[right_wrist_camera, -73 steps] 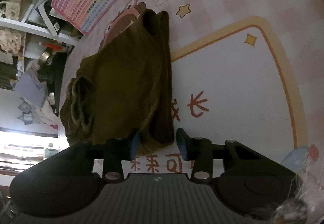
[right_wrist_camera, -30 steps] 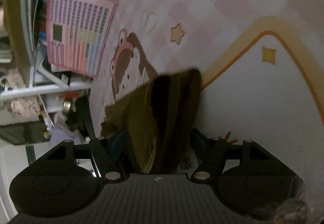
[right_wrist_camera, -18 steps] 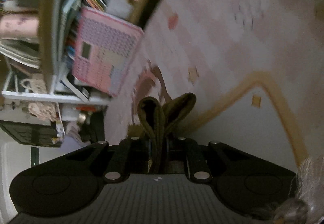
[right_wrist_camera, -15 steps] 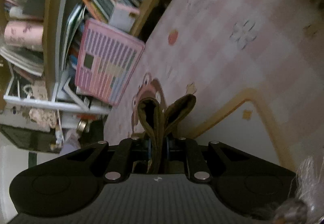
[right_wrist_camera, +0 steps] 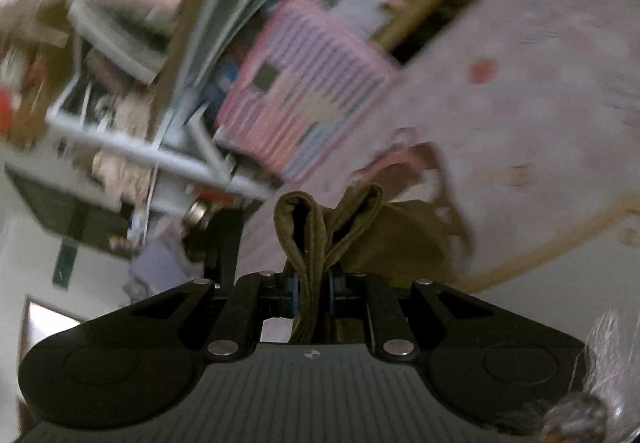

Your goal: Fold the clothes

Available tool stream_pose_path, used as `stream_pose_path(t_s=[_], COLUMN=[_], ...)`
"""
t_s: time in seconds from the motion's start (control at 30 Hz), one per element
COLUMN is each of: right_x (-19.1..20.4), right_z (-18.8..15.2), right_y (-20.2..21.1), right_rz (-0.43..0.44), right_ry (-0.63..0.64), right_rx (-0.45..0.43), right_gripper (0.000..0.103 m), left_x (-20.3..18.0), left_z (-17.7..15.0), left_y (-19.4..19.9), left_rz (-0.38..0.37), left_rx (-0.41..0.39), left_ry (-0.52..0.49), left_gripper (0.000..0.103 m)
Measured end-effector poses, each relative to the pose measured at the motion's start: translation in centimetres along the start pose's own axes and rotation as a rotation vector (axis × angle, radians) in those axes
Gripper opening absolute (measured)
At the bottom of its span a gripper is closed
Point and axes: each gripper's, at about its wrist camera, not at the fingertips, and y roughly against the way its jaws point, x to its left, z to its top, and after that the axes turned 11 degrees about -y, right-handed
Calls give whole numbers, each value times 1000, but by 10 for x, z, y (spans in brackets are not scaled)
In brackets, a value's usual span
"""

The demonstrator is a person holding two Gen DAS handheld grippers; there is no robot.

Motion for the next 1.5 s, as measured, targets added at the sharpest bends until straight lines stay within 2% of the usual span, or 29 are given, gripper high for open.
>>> stream_pose_path(t_s=[0.13,0.23,0.3,0.37,0.47,0.6,0.73,0.83,0.9,1.0,1.1,1.23,1.33,1.37,1.4,1.47,1.5], right_x=[32,49,53,54,58,70,67,59,50,34,17,-3,-7,-7,-8,-9,-9], right_z=[-32,-50,-62,-71,-82,-93,-96,-99,-105,-120,-133,-146,-151,-151,-151,-151,-152], right_y=[-46,-83,-105,-121,-132,-127,-107,-78,-56,-32,-20,-24,-32,-34,-36,-40,-41], right_rz=[-15,-74,-124,-147,-129,-111,-142,-180,-229,-338,-415,-459,-477,-484,-494,-510,-516], right_ry=[64,102,109,98,72,82,74,93,118,159,161,123,131,138,145,152,155], right_rx=[31,57,65,68,65,34,-41,-118,-178,-248,-250,-195,-162,-161,-158,-152,-151], right_gripper=[12,13,20,37,41,44,45,45,45,45,45,45,46,48,49,49,49], left_x=[37,65,84,103,125,156,180,189,194,199,202,201,197,197,196,188,182], left_z=[-13,-23,-29,-36,-44,-51,-49,-39,-33,-22,-17,-16,-19,-20,-20,-13,-8], left_y=[20,35,45,55,63,71,66,58,52,37,15,-16,-34,-38,-40,-37,-28], left_rz=[24,42,53,65,102,130,131,85,53,-24,-95,-133,-137,-144,-148,-136,-138], left_rx=[51,90,115,141,179,197,200,179,164,131,139,187,222,219,211,171,119], left_ry=[35,61,79,96,119,157,167,169,170,204,261,289,281,272,262,215,168], left_gripper=[5,9,14,19,22,32,33,34,42,48,51,51,45,33,17,9,9])
